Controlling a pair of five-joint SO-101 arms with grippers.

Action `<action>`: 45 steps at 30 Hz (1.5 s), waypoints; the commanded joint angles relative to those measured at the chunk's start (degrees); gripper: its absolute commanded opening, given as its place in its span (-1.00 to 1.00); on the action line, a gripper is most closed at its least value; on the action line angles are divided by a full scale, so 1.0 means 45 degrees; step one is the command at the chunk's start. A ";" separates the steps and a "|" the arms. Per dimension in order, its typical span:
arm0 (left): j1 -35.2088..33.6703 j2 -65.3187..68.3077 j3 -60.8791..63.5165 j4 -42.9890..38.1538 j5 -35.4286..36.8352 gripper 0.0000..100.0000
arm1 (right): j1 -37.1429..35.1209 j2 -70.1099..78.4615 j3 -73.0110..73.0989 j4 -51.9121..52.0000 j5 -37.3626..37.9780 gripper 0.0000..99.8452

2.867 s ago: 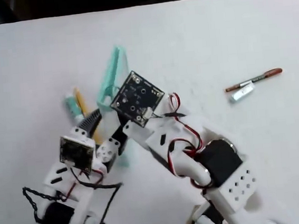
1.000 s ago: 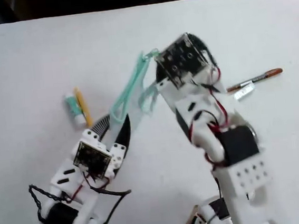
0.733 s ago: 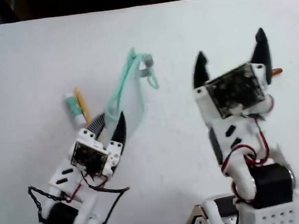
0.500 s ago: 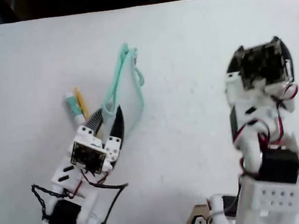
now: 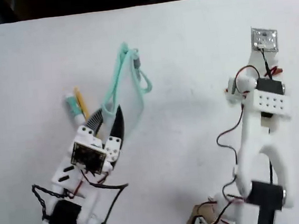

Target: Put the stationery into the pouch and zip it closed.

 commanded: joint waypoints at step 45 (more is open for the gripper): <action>0.0967 0.0049 0.0352 0.0742 0.0371 -0.72 | 0.0518 0.8469 -0.8068 0.2276 -0.2442 -0.53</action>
